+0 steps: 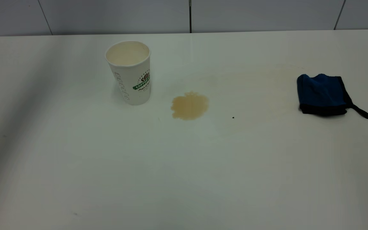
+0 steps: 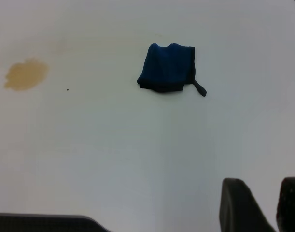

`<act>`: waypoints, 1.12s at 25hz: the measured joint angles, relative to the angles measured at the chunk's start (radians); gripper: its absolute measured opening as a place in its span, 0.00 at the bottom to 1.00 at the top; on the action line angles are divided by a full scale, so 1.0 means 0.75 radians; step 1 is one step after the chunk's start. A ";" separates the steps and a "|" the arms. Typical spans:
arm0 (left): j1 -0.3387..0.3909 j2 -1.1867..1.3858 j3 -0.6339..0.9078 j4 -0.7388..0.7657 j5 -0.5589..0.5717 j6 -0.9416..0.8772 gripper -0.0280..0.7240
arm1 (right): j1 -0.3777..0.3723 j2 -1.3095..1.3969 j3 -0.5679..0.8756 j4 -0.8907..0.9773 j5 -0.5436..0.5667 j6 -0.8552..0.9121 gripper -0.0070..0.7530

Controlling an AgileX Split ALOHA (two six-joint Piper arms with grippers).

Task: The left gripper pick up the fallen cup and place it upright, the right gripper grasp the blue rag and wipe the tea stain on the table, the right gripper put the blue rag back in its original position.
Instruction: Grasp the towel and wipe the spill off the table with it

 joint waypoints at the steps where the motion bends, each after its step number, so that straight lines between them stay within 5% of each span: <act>1: 0.000 -0.023 0.002 0.024 0.000 -0.029 0.69 | 0.000 0.000 0.000 0.000 0.000 0.000 0.32; 6: 0.000 -0.226 0.200 0.148 0.000 -0.123 0.61 | 0.000 0.000 0.000 0.000 0.000 0.000 0.32; 20: 0.000 -1.079 1.351 0.255 0.000 -0.154 0.57 | 0.000 0.000 0.000 0.000 0.000 0.000 0.32; 28: 0.000 -1.409 1.924 0.336 0.000 -0.401 0.57 | 0.000 0.000 0.000 0.000 0.000 0.000 0.32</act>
